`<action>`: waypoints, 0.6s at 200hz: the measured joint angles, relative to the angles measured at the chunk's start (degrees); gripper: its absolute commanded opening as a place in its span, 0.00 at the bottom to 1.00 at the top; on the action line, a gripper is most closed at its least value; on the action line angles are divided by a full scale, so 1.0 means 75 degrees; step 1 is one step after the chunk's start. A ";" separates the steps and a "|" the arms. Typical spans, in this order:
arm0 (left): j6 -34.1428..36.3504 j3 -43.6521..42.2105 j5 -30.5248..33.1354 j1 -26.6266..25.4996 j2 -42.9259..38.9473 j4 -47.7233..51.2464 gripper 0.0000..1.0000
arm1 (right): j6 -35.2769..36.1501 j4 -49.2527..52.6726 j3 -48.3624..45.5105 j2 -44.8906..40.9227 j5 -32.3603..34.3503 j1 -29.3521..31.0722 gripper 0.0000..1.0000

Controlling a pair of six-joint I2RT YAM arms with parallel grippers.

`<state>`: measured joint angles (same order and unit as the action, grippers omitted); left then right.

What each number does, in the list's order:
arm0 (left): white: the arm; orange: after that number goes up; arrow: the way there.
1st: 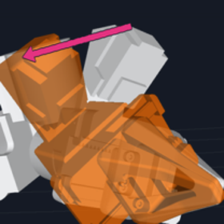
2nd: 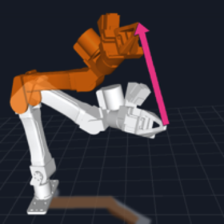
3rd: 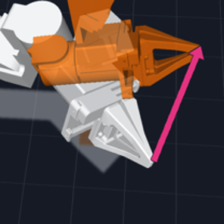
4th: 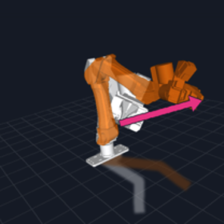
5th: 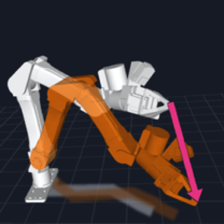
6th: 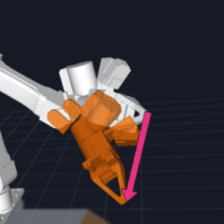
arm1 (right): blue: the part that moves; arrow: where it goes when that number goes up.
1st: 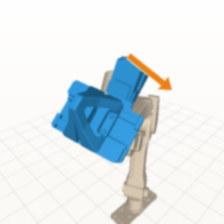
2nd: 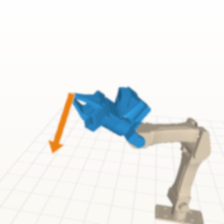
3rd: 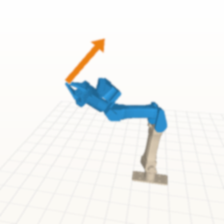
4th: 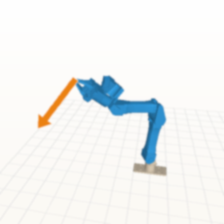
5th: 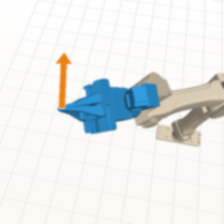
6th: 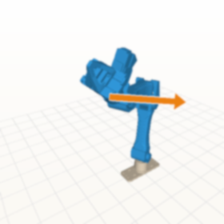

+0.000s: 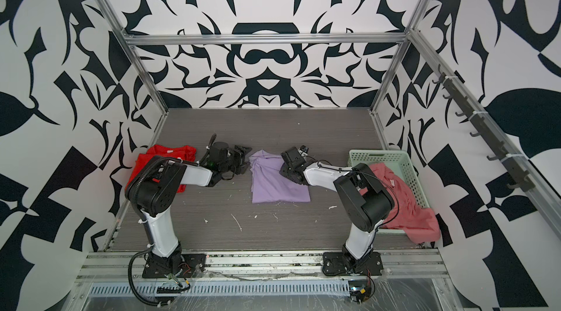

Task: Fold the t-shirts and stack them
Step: 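Grasp the folded lavender shirt from opposite sides with both grippers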

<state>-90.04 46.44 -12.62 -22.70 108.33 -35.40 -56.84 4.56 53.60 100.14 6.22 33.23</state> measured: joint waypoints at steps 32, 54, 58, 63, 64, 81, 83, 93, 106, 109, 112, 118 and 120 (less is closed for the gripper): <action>0.1297 0.0312 -0.0087 0.0294 -0.0580 0.1349 0.75 | 0.0338 0.0280 0.0230 0.0055 -0.0152 -0.0038 0.39; 0.2900 0.0796 -0.0382 0.0233 -0.1239 0.2661 0.76 | 0.0685 0.0621 0.0513 0.0047 -0.0326 -0.0073 0.41; 0.3197 0.0854 -0.0420 0.0213 -0.1396 0.2900 0.76 | 0.0758 0.0673 0.0583 0.0035 -0.0373 -0.0070 0.41; 0.3590 0.0906 -0.0466 0.0175 -0.1594 0.3182 0.77 | 0.0828 0.0729 0.0662 0.0015 -0.0417 -0.0070 0.42; 0.3654 0.0909 -0.0466 0.0172 -0.1629 0.3226 0.77 | 0.0848 0.0740 0.0685 0.0000 -0.0434 -0.0070 0.42; 0.4864 0.0854 -0.0580 0.0090 -0.2337 0.4115 0.84 | 0.1081 0.1020 0.1026 -0.0213 -0.0571 -0.0070 0.43; 0.4995 0.0828 -0.0597 0.0082 -0.2416 0.4217 0.86 | 0.1093 0.1035 0.1055 -0.0233 -0.0583 -0.0070 0.44; 0.5520 0.0627 -0.0699 0.0044 -0.2725 0.4543 0.93 | 0.1183 0.1198 0.1265 -0.0411 -0.0632 -0.0070 0.44; 0.6000 0.0189 -0.0851 0.0023 -0.3022 0.4870 0.99 | 0.1227 0.1335 0.1440 -0.0638 -0.0673 -0.0058 0.44; 0.6021 0.0087 -0.0906 0.0026 -0.3057 0.4934 0.99 | 0.1236 0.1367 0.1460 -0.0682 -0.0685 -0.0055 0.44; 0.6117 -0.0012 -0.0935 0.0023 -0.3083 0.5001 1.00 | 0.1233 0.1396 0.1475 -0.0731 -0.0685 -0.0047 0.45; 0.6228 -0.0198 -0.0976 0.0017 -0.3101 0.5115 0.99 | 0.1233 0.1437 0.1478 -0.0807 -0.0688 -0.0029 0.45; 0.6280 -0.0262 -0.1000 0.0009 -0.3101 0.5147 0.99 | 0.1230 0.1457 0.1478 -0.0825 -0.0688 -0.0020 0.45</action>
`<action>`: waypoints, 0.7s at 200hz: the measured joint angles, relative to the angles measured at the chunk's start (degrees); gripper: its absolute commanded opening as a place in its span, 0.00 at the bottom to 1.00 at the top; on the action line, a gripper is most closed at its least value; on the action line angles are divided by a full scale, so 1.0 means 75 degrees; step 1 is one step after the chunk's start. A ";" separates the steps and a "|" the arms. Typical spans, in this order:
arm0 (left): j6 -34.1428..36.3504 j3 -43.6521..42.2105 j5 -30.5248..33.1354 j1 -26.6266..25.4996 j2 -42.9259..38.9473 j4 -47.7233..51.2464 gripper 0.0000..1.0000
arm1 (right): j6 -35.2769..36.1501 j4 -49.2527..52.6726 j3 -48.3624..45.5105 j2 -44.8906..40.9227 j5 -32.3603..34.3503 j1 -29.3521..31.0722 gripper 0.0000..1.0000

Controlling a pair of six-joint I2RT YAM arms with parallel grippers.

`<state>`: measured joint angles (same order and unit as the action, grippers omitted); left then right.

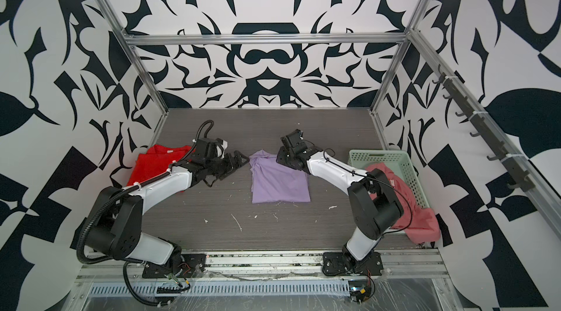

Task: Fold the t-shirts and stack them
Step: 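Grasp the folded lavender shirt from opposite sides with both grippers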

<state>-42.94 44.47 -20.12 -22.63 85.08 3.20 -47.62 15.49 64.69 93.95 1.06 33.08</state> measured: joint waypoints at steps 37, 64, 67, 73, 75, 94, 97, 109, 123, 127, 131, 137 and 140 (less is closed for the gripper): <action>0.0379 -0.0423 -0.0233 -0.0210 0.0058 0.0315 0.99 | -0.0178 0.0245 -0.0358 0.0038 0.0003 0.0128 0.48; 0.0478 -0.0332 -0.0350 -0.0437 0.0446 0.0029 0.99 | -0.0370 0.0373 -0.0731 0.0347 0.0032 0.0169 0.51; 0.0484 -0.0318 -0.0358 -0.0460 0.0522 -0.0015 0.99 | -0.0396 0.0373 -0.0755 0.0393 0.0029 0.0169 0.51; 0.0487 -0.0294 -0.0385 -0.0504 0.0691 -0.0122 0.99 | -0.0443 0.0373 -0.0799 0.0504 0.0029 0.0175 0.52; 0.0487 -0.0289 -0.0411 -0.0519 0.0743 -0.0163 0.99 | -0.0449 0.0373 -0.0807 0.0525 0.0029 0.0175 0.51; 0.0504 -0.0146 -0.0592 -0.0597 0.1052 -0.0595 0.99 | -0.0580 0.0329 -0.0866 0.0810 0.0029 0.0201 0.52; 0.0501 -0.0122 -0.0618 -0.0606 0.1096 -0.0653 0.99 | -0.0595 0.0315 -0.0868 0.0836 0.0029 0.0204 0.52; 0.0504 -0.0017 -0.0702 -0.0632 0.1300 -0.0918 0.99 | -0.0664 0.0245 -0.0868 0.0880 0.0026 0.0210 0.52; 0.0493 0.0102 -0.0819 -0.0644 0.1562 -0.1274 0.99 | -0.0729 0.0189 -0.0868 0.0921 0.0026 0.0210 0.52; 0.0481 0.0140 -0.0851 -0.0653 0.1647 -0.1381 0.99 | -0.0752 0.0160 -0.0866 0.0941 0.0026 0.0210 0.52; 0.0463 0.0187 -0.0901 -0.0664 0.1731 -0.1501 1.00 | -0.0769 0.0134 -0.0860 0.0956 0.0026 0.0210 0.52; 0.0434 0.0254 -0.0959 -0.0682 0.1862 -0.1684 1.00 | -0.0796 0.0079 -0.0836 0.0991 0.0026 0.0219 0.52; 0.0396 0.0289 -0.1000 -0.0688 0.1953 -0.1798 1.00 | -0.0810 0.0047 -0.0822 0.1023 0.0026 0.0224 0.52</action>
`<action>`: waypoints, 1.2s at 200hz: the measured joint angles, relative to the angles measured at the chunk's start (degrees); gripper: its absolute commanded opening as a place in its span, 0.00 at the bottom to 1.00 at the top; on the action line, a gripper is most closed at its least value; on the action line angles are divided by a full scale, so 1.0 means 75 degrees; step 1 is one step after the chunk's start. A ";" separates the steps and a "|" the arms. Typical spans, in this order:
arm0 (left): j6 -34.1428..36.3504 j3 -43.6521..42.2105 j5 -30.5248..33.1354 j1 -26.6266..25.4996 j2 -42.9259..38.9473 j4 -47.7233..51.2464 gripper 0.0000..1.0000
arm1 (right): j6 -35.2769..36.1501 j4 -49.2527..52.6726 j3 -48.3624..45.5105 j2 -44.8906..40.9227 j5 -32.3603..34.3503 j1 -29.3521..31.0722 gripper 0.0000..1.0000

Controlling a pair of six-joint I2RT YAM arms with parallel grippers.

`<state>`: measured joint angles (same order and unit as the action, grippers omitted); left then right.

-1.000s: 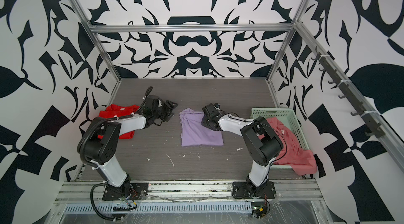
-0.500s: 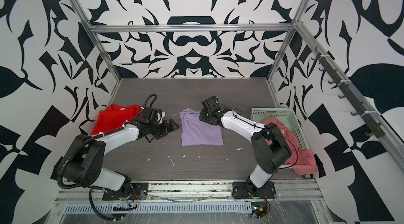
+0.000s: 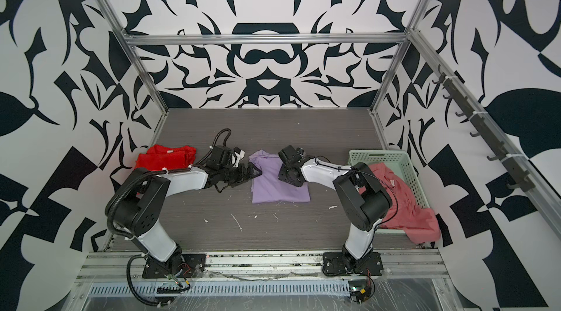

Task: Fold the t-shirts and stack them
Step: 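Grasp the folded lavender shirt from opposite sides with both grippers, then lift the shirt with the left gripper toward the red t-shirt while the right withdraws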

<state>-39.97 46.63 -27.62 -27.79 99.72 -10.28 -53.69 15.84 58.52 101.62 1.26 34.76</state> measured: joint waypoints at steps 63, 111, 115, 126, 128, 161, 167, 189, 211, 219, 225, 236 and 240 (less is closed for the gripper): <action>-0.1003 0.0204 -0.0688 -0.0038 0.1160 -0.2553 0.99 | -0.0347 -0.1314 0.0312 0.0629 -0.0015 0.0079 0.50; -0.1326 -0.0154 -0.0702 -0.0038 0.1128 -0.3115 0.93 | -0.0443 -0.1536 0.0364 0.0723 -0.0029 0.0079 0.50; -0.1405 -0.0213 -0.0691 -0.0038 0.1125 -0.3203 0.92 | -0.0452 -0.1547 0.0373 0.0734 -0.0035 0.0079 0.50; -0.1594 -0.0358 -0.0694 -0.0038 0.1113 -0.3445 0.88 | -0.0481 -0.1597 0.0393 0.0784 -0.0067 0.0079 0.49; -0.1647 -0.0388 -0.0673 -0.0038 0.1113 -0.3497 0.87 | -0.0487 -0.1626 0.0396 0.0799 -0.0076 0.0079 0.50; -0.2471 -0.0746 -0.0568 -0.0038 0.1224 -0.4266 0.74 | -0.0667 -0.1979 0.0341 0.0848 -0.0195 0.0076 0.49; -0.2600 -0.0772 -0.0560 -0.0038 0.1271 -0.4401 0.72 | -0.0691 -0.2008 0.0323 0.0845 -0.0201 0.0076 0.49; -0.2955 -0.0801 -0.0446 -0.0041 0.1408 -0.4663 0.59 | -0.0764 -0.2095 0.0262 0.0813 -0.0198 0.0076 0.49; -0.3008 -0.0819 -0.0280 -0.0050 0.1413 -0.4427 0.35 | -0.0793 -0.2162 0.0216 0.0787 -0.0201 0.0076 0.49; -0.2990 -0.0801 -0.0239 -0.0052 0.1408 -0.4217 0.26 | -0.0793 -0.2174 0.0210 0.0772 -0.0210 0.0076 0.49; -0.2911 -0.0761 -0.0192 -0.0052 0.1393 -0.3987 0.20 | -0.0790 -0.2180 0.0204 0.0769 -0.0219 0.0073 0.49; -0.2690 -0.0603 -0.0064 -0.0061 0.1306 -0.3401 0.08 | -0.0755 -0.2177 0.0204 0.0746 -0.0271 0.0064 0.49; -0.2634 -0.0542 -0.0058 -0.0067 0.1265 -0.3214 0.03 | -0.0743 -0.2168 0.0204 0.0737 -0.0306 0.0067 0.49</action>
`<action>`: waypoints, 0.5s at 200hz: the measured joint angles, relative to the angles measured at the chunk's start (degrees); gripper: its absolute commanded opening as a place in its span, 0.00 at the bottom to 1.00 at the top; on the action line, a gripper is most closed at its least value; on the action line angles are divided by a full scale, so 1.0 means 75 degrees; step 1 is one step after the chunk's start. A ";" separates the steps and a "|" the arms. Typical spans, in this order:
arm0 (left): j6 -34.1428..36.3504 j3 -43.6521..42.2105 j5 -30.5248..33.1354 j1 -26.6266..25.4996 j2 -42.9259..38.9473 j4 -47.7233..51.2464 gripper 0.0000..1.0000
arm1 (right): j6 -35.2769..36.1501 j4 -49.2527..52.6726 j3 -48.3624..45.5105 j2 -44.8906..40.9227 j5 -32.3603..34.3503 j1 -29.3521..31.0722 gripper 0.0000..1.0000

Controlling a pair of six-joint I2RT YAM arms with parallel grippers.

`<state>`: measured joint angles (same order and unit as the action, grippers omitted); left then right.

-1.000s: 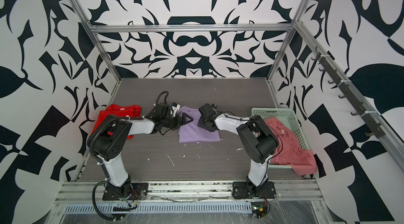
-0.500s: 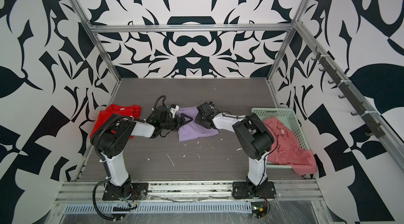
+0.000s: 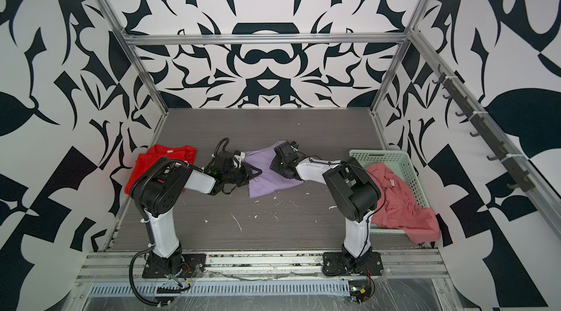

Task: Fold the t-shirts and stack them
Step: 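Lift the shirt with the left gripper toward the red t-shirt while the right withdraws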

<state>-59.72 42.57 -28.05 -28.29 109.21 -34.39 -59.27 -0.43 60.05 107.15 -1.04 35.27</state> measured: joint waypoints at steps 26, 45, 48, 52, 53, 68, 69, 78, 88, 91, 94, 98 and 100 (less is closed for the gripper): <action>0.0813 0.0600 0.0350 -0.0029 -0.0458 0.1836 0.00 | 0.0210 0.0221 0.0050 -0.0105 -0.0262 0.0012 0.49; 0.1478 0.1081 0.0691 -0.0050 -0.0836 0.3197 0.00 | 0.0388 0.0647 0.0111 -0.0251 -0.0513 0.0032 0.51; 0.1638 0.1183 0.0772 -0.0052 -0.0915 0.3468 0.00 | 0.0420 0.0726 0.0122 -0.0294 -0.0545 0.0032 0.51; 0.1763 0.1291 0.0845 -0.0055 -0.0973 0.3713 0.00 | 0.0469 0.0836 0.0128 -0.0353 -0.0586 0.0032 0.52; 0.1798 0.1314 0.0857 -0.0055 -0.0988 0.3777 0.00 | 0.0481 0.0868 0.0134 -0.0379 -0.0609 0.0032 0.52; 0.2448 0.1903 0.1297 -0.0070 -0.1204 0.5024 0.00 | 0.0676 0.1262 0.0248 -0.0673 -0.0720 0.0023 0.54; 0.2512 0.1970 0.1343 -0.0073 -0.1215 0.5155 0.00 | 0.0702 0.1297 0.0262 -0.0702 -0.0720 0.0017 0.54; 0.2920 0.2425 0.1649 -0.0076 -0.1262 0.5948 0.00 | 0.0816 0.1475 0.0405 -0.0918 -0.0755 -0.0006 0.54; 0.3456 0.3045 0.2090 -0.0073 -0.1268 0.6901 0.00 | 0.0965 0.1626 0.0609 -0.1198 -0.0778 -0.0058 0.54; 0.3582 0.3217 0.2209 -0.0079 -0.1265 0.7149 0.00 | 0.0994 0.1661 0.0664 -0.1268 -0.0778 -0.0076 0.54; 0.3722 0.3383 0.2340 -0.0076 -0.1265 0.7396 0.00 | 0.1037 0.1687 0.0734 -0.1367 -0.0784 -0.0111 0.54; 0.3920 0.3643 0.2532 -0.0076 -0.1262 0.7775 0.00 | 0.1087 0.1702 0.0813 -0.1478 -0.0787 -0.0157 0.54; 0.4028 0.3774 0.2634 -0.0073 -0.1259 0.7976 0.00 | 0.1113 0.1711 0.0851 -0.1542 -0.0790 -0.0187 0.54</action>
<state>-29.52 70.87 -8.29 -28.84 99.77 25.43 -50.92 12.40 66.43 95.59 -6.96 33.87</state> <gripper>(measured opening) 0.127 0.543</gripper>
